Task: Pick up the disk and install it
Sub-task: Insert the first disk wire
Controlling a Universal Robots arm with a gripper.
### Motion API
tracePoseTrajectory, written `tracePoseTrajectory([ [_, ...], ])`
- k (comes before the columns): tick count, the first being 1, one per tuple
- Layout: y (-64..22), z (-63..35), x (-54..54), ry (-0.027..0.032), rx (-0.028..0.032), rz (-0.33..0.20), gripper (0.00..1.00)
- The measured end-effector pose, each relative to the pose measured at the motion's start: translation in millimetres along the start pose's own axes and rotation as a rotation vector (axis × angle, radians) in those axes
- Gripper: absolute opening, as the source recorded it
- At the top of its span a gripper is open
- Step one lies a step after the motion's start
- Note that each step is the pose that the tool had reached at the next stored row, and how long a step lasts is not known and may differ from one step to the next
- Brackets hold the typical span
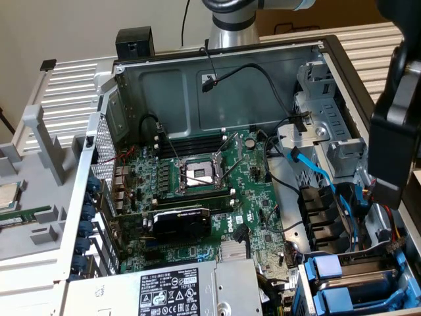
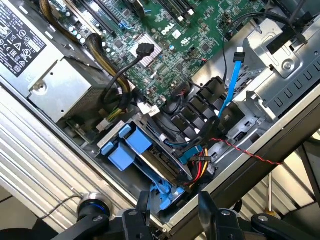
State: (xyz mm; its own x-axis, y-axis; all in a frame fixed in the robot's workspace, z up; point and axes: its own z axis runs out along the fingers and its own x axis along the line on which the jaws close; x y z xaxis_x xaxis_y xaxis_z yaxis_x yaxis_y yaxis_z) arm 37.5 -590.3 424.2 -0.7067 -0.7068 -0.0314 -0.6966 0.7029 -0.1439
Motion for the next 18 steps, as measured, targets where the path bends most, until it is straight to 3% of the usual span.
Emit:
tracePoseTrajectory([
  [11,0.1,0.0,0.1,0.0,0.0001,0.0,0.51],
  [18,-0.8,0.0,3.7,-0.0093,0.0009,-0.028,0.51],
])
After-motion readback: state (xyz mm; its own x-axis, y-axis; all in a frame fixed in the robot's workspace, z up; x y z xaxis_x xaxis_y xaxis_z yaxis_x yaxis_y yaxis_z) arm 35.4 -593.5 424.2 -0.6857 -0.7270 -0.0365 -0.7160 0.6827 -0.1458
